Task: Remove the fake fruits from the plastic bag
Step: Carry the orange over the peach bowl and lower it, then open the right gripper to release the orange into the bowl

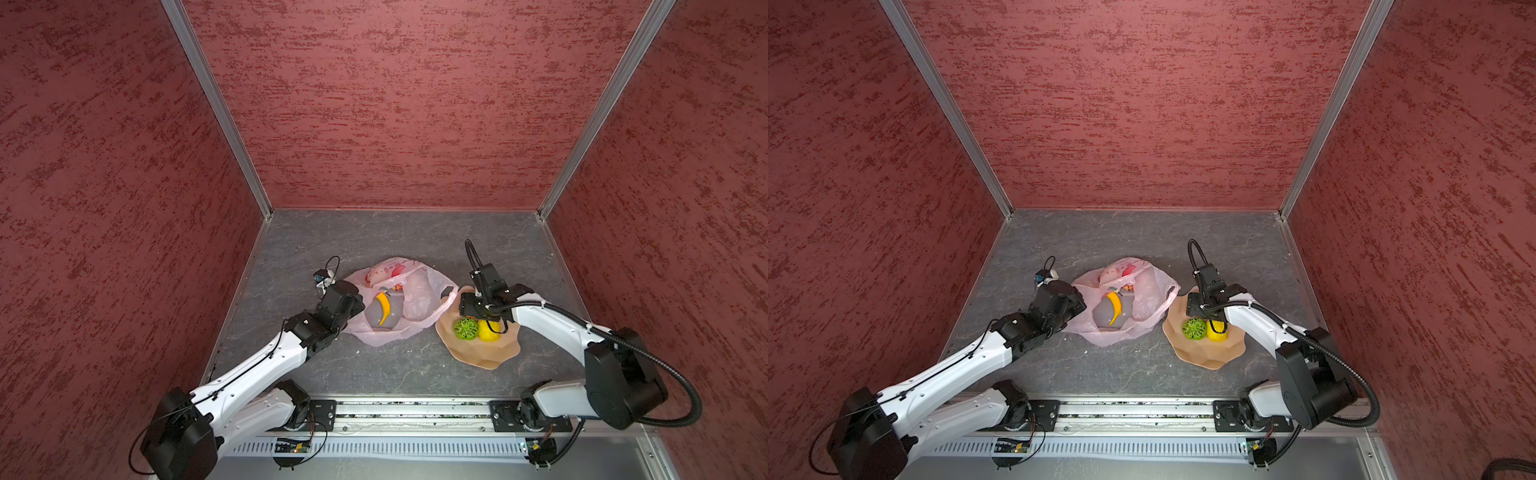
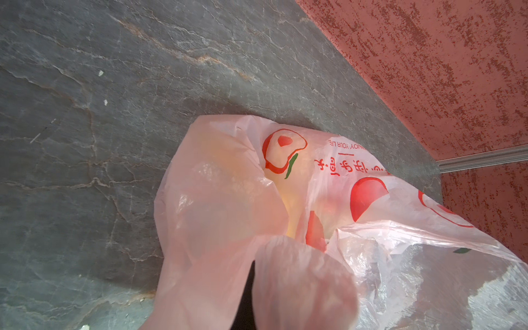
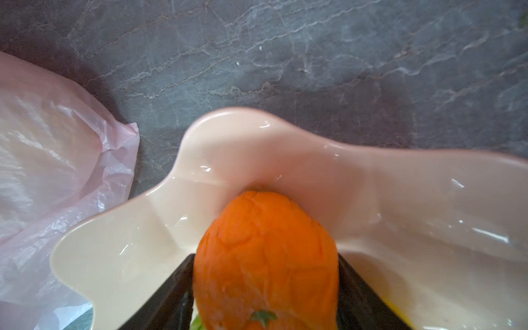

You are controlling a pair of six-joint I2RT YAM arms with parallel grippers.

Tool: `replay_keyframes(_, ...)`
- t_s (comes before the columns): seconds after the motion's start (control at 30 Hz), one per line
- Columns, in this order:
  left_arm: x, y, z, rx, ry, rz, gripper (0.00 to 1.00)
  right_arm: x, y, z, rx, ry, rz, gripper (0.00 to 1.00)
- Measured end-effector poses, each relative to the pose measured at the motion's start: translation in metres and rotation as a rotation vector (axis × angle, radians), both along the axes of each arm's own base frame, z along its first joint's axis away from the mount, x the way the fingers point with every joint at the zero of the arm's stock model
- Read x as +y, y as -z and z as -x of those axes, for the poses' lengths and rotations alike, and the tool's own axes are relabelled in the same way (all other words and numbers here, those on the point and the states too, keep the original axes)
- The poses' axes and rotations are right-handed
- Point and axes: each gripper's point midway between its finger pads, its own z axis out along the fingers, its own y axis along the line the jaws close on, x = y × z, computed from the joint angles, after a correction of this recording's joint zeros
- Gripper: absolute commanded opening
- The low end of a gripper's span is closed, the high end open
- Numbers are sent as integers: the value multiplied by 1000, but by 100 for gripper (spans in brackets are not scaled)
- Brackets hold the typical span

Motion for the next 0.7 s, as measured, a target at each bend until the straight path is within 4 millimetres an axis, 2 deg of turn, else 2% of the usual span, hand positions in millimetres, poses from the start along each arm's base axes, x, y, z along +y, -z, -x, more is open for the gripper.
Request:
replay_keyframes(0.23,0,-1,0,-3,0,3,0,-4,-6,1,-9,7,18,76)
replay_keyframes(0.4,0,-1,0,-3,0,2,0,-7,-25,-4,-50,19,31,76)
replay_keyframes(0.5,0,-1,0,-3,0,2,0,-10,-44,-9,-88,30,42,76)
replay_keyframes(0.7,2,-1,-2,-2,1,2,0,-15,-101,-26,-208,44,65,72)
